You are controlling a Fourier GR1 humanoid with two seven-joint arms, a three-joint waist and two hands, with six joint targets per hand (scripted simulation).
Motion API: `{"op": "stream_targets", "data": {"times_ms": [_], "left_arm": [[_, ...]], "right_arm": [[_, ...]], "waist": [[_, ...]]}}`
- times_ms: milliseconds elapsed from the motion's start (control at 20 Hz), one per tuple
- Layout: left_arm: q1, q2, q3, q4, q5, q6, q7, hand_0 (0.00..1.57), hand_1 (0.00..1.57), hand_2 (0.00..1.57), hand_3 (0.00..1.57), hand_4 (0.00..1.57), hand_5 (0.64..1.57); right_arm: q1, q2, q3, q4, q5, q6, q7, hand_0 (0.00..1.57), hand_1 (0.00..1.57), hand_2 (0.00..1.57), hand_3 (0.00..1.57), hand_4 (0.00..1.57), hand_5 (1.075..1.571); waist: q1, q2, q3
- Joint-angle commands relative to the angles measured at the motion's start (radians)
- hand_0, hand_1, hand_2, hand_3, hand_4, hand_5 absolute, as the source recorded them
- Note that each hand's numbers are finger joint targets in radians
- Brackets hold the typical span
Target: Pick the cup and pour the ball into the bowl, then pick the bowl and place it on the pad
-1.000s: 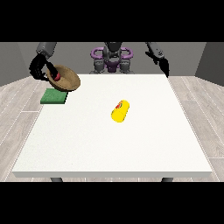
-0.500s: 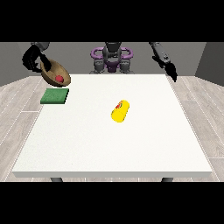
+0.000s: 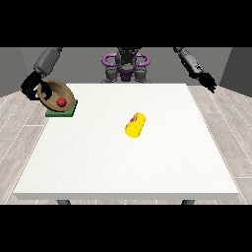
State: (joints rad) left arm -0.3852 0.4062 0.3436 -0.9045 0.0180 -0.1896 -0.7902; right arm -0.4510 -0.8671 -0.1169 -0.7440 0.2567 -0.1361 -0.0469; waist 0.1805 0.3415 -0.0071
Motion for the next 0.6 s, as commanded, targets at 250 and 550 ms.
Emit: {"op": "stream_targets", "data": {"times_ms": [250,550], "left_arm": [[0.046,0.028,0.062,-0.059,0.065,-0.022,-0.034,0.00,0.00,0.00,0.00,0.87,1.176],[0.103,0.077,0.095,-0.106,0.114,-0.090,-0.005,0.00,0.00,0.00,0.00,0.86,1.185]], "right_arm": [[-0.064,0.096,-0.153,0.188,-0.152,0.039,-0.097,1.57,1.57,1.57,1.13,0.80,1.385],[-0.122,0.019,-0.302,0.310,-0.277,0.124,-0.063,0.97,0.97,0.83,0.78,0.11,1.383]], "waist": [[-0.011,0.082,0.0094],[-0.031,0.084,0.0096]]}}
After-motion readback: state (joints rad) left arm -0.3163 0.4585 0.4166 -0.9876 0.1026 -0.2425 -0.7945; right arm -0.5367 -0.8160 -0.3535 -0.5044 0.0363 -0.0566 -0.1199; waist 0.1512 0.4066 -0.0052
